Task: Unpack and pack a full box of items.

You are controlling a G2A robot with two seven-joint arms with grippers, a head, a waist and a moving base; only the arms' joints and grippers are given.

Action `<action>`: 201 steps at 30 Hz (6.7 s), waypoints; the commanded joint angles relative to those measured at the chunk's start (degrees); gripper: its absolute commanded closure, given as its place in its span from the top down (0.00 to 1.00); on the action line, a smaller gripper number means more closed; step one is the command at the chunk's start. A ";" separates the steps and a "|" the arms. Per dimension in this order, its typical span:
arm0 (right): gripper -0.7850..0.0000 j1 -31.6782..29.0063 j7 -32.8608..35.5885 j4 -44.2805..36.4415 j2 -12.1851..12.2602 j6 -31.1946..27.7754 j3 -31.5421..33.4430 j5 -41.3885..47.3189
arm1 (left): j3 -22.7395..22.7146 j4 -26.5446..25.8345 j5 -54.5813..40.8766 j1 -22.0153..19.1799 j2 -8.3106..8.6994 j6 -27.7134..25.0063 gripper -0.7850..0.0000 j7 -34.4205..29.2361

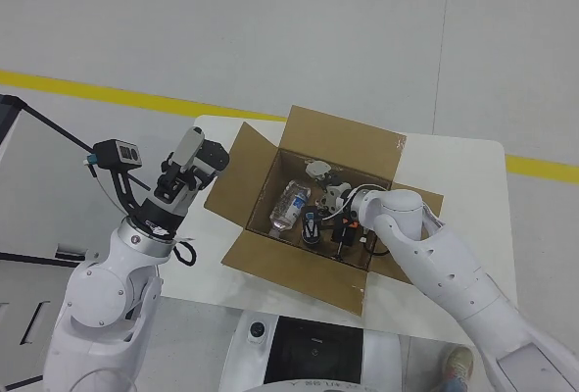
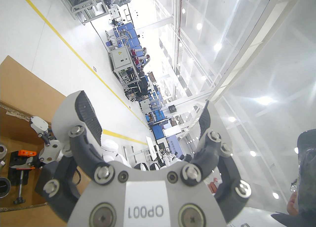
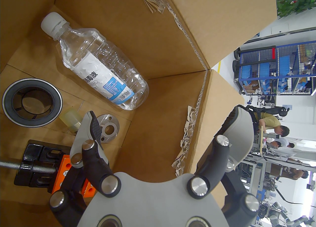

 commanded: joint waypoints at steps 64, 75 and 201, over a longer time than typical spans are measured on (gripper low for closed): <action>0.87 12.81 -3.78 31.21 -13.06 9.15 -19.45 -3.20 | 0.00 0.00 0.00 0.00 0.00 0.00 1.00 0.00; 0.91 14.11 -5.45 36.25 -15.43 10.38 -20.68 -2.16 | 0.00 0.00 0.00 0.00 0.00 0.00 1.00 0.00; 0.00 11.67 -43.18 32.37 -9.62 10.68 -6.53 13.99 | 0.00 0.00 0.00 0.00 0.00 0.00 1.00 0.00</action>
